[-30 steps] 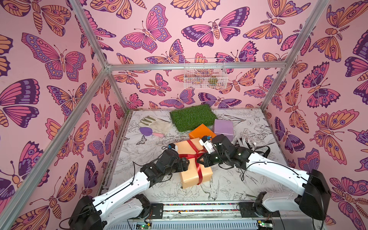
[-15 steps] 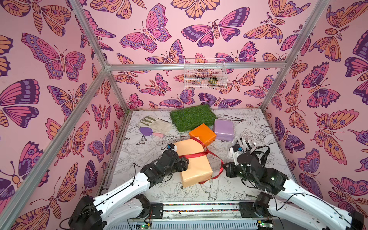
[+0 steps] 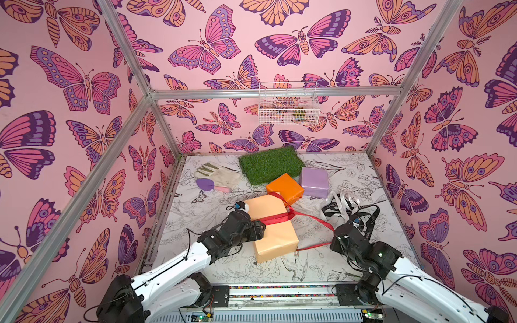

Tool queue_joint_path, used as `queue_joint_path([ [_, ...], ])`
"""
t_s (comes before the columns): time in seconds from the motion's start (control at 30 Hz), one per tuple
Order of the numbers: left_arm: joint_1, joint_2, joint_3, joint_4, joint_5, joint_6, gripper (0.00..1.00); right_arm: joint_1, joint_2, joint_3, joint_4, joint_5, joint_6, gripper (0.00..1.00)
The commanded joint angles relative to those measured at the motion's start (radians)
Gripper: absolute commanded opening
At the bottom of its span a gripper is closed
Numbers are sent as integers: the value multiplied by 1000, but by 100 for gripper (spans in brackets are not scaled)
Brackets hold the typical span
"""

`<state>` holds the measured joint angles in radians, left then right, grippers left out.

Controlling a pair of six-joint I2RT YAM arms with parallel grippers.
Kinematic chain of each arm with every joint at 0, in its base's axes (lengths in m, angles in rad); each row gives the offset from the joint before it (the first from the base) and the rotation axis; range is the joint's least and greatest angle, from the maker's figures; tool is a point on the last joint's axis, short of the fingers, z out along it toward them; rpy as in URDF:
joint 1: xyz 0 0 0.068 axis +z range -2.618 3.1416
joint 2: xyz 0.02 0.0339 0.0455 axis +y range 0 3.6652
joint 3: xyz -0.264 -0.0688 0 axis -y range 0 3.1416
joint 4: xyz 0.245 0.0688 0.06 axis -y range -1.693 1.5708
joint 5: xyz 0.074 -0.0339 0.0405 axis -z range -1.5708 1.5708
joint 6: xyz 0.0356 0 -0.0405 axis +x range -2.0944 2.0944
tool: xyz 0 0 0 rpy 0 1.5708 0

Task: Untie the ribbon bows on the gift boxes
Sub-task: Untie the ribbon from the gift box.

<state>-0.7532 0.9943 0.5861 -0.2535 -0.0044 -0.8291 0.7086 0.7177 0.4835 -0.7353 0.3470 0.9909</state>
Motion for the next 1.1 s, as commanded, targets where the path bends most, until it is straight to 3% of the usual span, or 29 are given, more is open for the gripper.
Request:
queue_joint_path([
  [0.0, -3, 8, -12, -30, -21, 8, 74, -28, 39, 48, -50, 58, -31, 0],
  [0.13, -3, 0, -6, -38, -29, 13, 74, -81, 40, 8, -99, 62, 49, 0],
  [0.3, -3, -4, 0, -43, -29, 22, 74, -124, -101, -117, -31, -27, 99, 0],
  [0.37, -3, -4, 4, -48, -30, 28, 74, -129, -143, -121, 1, -55, 69, 19],
  [0.43, -3, -8, 9, -53, -28, 36, 75, -130, -150, -80, 20, -55, 16, 67],
  [0.5, -3, -9, 13, -57, -30, 36, 75, -130, -113, -25, 44, -57, -47, 84],
  [0.63, -3, -22, 21, -57, -22, 38, 80, -130, 74, 122, 150, -190, -212, 86],
  [0.73, -3, -47, 34, -62, -4, 37, 93, -129, 230, 226, 261, -354, -289, 86],
  [0.77, -3, -57, 39, -69, -2, 38, 100, -129, 271, 254, 286, -386, -294, 86],
  [0.97, -2, -134, 56, -109, -6, 59, 100, -131, 476, 331, 536, -546, -238, 87],
  [1.07, -2, -144, 49, -130, 1, 64, 100, -132, 569, 359, 623, -651, -193, 80],
])
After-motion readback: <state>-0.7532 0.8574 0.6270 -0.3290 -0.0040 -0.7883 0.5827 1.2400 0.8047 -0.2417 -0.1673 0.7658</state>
